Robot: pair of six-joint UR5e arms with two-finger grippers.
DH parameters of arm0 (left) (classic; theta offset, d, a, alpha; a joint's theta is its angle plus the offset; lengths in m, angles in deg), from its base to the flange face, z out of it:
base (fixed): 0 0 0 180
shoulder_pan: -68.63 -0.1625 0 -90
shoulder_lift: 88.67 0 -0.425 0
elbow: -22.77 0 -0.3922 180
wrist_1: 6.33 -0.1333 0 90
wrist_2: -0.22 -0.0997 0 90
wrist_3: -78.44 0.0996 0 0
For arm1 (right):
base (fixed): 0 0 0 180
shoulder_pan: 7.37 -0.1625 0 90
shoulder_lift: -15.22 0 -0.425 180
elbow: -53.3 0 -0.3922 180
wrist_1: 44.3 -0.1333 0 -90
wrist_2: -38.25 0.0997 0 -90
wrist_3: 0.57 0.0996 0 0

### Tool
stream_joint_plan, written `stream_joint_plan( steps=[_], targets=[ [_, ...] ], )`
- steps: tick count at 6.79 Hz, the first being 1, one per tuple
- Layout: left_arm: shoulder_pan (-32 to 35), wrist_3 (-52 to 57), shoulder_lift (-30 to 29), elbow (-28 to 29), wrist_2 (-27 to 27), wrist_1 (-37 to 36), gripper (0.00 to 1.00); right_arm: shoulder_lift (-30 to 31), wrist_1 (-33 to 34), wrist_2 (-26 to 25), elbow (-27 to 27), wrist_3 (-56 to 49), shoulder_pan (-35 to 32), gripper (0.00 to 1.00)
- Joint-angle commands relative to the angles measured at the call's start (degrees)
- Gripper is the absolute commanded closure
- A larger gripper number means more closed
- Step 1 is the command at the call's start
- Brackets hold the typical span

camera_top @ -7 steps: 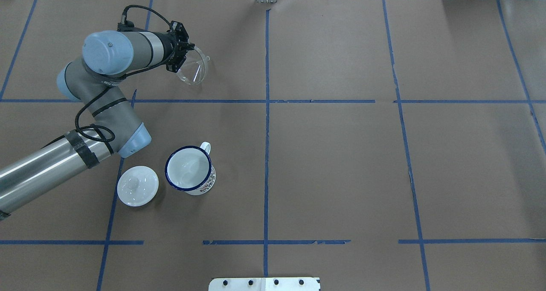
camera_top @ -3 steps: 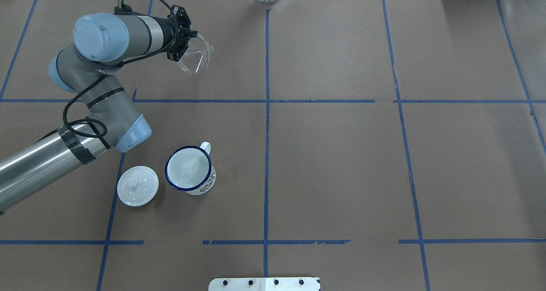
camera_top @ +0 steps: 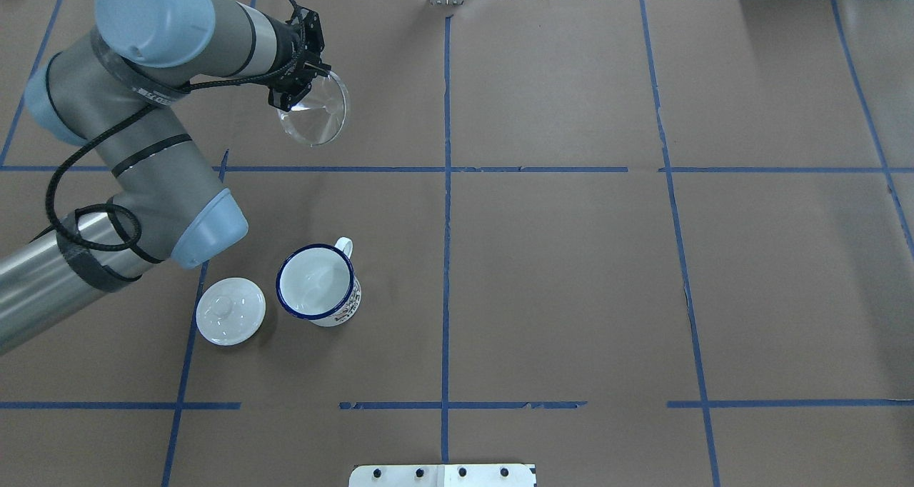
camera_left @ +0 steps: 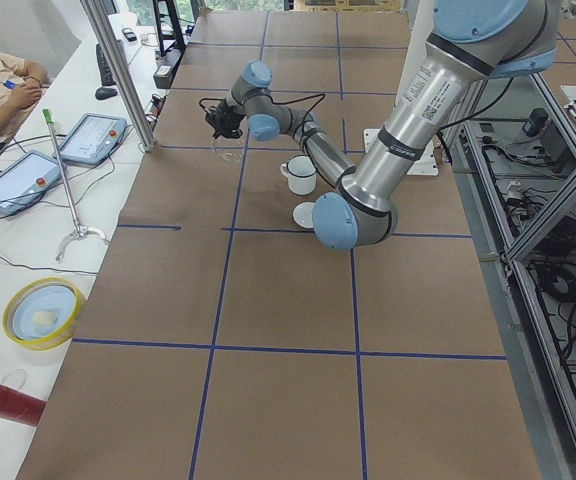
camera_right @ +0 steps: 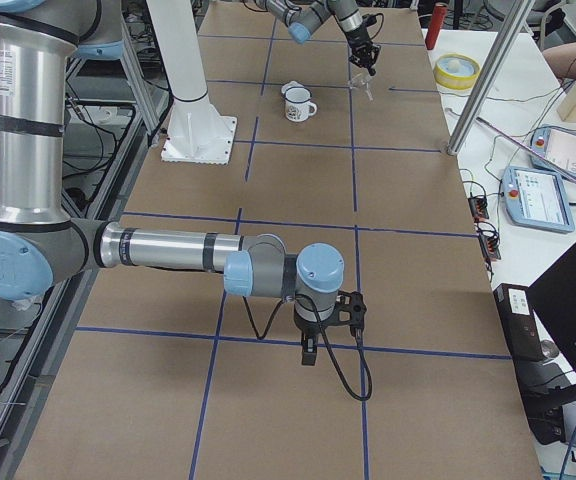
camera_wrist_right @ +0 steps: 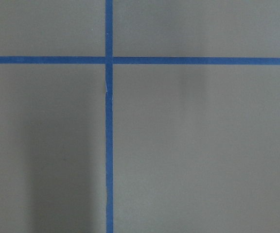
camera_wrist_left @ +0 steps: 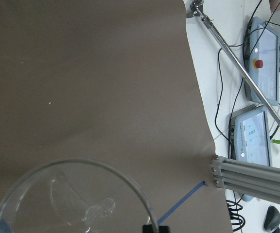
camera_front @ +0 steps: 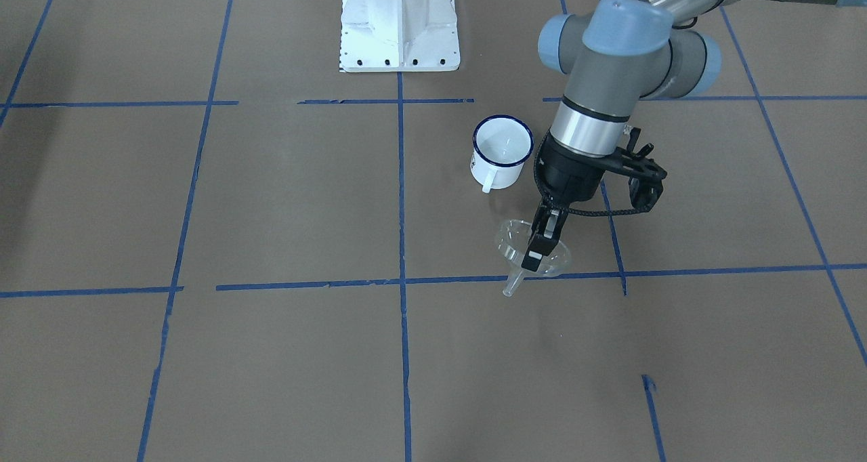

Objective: Place funnel on cup
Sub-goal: 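Lift the funnel and carry it over the open mug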

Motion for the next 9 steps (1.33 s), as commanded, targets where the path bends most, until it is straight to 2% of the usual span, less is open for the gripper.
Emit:
stream_joint_plan(
  steps=[1, 3, 4, 7, 9],
  targets=[
    [-0.9, 6.6, -1.3, -10.0, 7.3, -23.0, 1.0, 0.0, 0.0, 0.0, 0.0, 0.0, 0.0, 0.0],
    [-4.0, 9.8, -4.9, -11.8, 10.3, -36.5, 1.0, 0.0, 0.0, 0.0, 0.0, 0.0, 0.0, 0.0],
    [-4.7, 9.8, -5.1, -11.5, 13.0, -37.4, 1.0, 0.0, 0.0, 0.0, 0.0, 0.0, 0.0, 0.0],
    [-10.0, 9.9, -4.6, -9.5, 13.3, -38.3, 1.0, 0.0, 0.0, 0.0, 0.0, 0.0, 0.0, 0.0],
    [-10.6, 12.1, -4.7, -8.1, 12.8, -38.2, 1.0, 0.0, 0.0, 0.0, 0.0, 0.0, 0.0, 0.0]
  ],
)
